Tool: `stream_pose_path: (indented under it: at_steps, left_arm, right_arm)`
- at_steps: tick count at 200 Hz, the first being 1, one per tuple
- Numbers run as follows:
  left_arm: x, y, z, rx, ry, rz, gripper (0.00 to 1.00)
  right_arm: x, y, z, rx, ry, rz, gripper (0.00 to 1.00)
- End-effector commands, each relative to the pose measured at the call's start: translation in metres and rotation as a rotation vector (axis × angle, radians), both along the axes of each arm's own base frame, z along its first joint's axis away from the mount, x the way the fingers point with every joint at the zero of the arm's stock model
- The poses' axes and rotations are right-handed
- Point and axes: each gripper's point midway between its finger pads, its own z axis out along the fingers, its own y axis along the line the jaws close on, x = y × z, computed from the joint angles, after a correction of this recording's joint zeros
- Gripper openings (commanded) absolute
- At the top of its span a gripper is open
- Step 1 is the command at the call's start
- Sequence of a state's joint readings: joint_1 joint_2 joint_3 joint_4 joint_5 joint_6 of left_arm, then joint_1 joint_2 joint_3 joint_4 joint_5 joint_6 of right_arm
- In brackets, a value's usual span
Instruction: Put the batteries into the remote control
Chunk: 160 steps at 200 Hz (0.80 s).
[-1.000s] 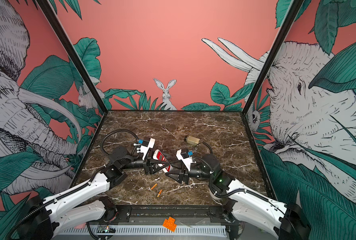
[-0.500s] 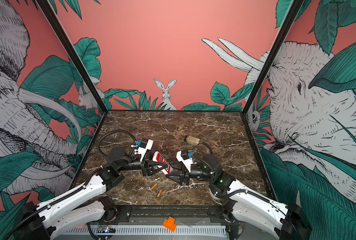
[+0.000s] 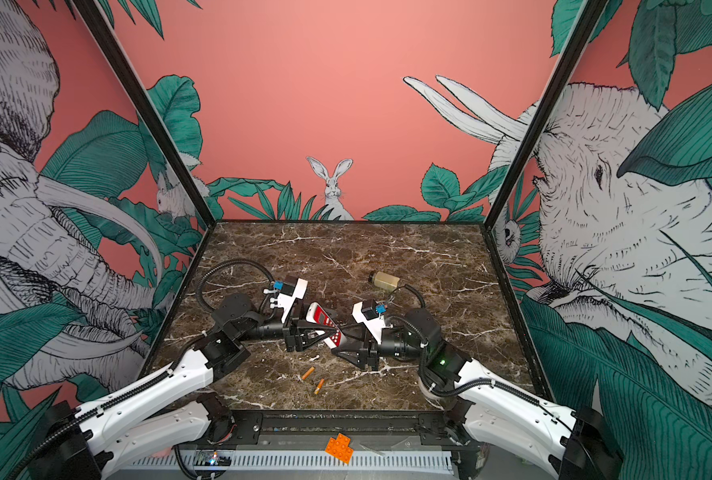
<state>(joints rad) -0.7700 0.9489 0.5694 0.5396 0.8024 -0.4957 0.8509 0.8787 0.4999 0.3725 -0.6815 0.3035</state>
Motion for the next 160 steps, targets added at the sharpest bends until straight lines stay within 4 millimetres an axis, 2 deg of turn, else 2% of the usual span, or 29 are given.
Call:
stream_pose_path:
  at_steps: [1,23,62,67,87,114,137,160]
  left_arm:
    - [0.008,0.0,0.009,-0.018,-0.032,0.053,0.0]
    - [0.016,-0.001,0.002,-0.001,-0.008,0.087,0.0]
    - [0.037,-0.002,-0.011,0.043,0.053,0.188,0.0]
    - [0.046,-0.001,-0.013,0.055,0.069,0.242,0.0]
    - [0.071,0.002,-0.031,0.115,0.174,0.369,0.0]
    - [0.098,0.011,-0.051,0.141,0.319,0.535,0.0]
    - [0.113,0.022,-0.071,0.154,0.438,0.651,0.0]
    - [0.119,0.027,-0.083,0.175,0.526,0.709,0.0]
  right_arm:
    - [0.014,-0.004,0.012,0.003,-0.048,-0.089,0.53]
    - [0.022,-0.008,0.009,-0.028,-0.065,-0.145,0.72]
    - [0.034,-0.015,0.0,-0.092,-0.093,-0.226,0.88]
    - [0.035,-0.016,0.0,-0.095,-0.097,-0.231,0.9]
    - [0.038,-0.019,-0.004,-0.115,-0.116,-0.257,0.92]
    - [0.046,-0.021,-0.012,-0.189,-0.147,-0.293,0.9]
    - [0.055,-0.016,-0.02,-0.274,-0.178,-0.318,0.86]
    - [0.066,-0.01,-0.03,-0.354,-0.202,-0.349,0.84]
